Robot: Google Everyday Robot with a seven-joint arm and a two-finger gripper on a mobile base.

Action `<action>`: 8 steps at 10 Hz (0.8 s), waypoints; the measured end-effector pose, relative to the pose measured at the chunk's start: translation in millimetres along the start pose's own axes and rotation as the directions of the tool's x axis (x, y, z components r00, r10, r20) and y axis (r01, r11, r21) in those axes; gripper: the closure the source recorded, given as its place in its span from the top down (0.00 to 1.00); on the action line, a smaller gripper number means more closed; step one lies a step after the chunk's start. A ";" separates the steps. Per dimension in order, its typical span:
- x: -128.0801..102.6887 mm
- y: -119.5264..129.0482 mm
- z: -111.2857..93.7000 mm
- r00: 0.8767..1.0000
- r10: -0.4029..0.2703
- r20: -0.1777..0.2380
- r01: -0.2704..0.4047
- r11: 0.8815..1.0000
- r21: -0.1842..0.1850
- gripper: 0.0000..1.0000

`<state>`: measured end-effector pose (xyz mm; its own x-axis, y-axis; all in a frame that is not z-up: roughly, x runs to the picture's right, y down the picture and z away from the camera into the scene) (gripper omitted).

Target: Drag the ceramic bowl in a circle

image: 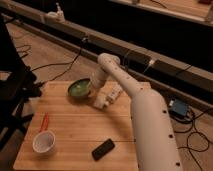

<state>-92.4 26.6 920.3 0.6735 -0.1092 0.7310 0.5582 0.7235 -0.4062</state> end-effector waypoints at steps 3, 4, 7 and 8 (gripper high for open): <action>-50.1 -17.9 23.4 0.994 -0.090 0.068 0.092 0.995 -0.026 0.00; -66.0 -12.5 29.2 0.988 -0.120 0.098 0.125 0.991 -0.043 0.00; -77.6 24.6 38.0 0.979 -0.142 0.144 0.158 0.982 -0.105 0.00; -67.2 38.1 36.9 0.984 -0.113 0.138 0.131 0.984 -0.123 0.00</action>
<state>-134.3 86.6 875.9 0.5324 -0.0952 0.8411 0.6965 0.6140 -0.3714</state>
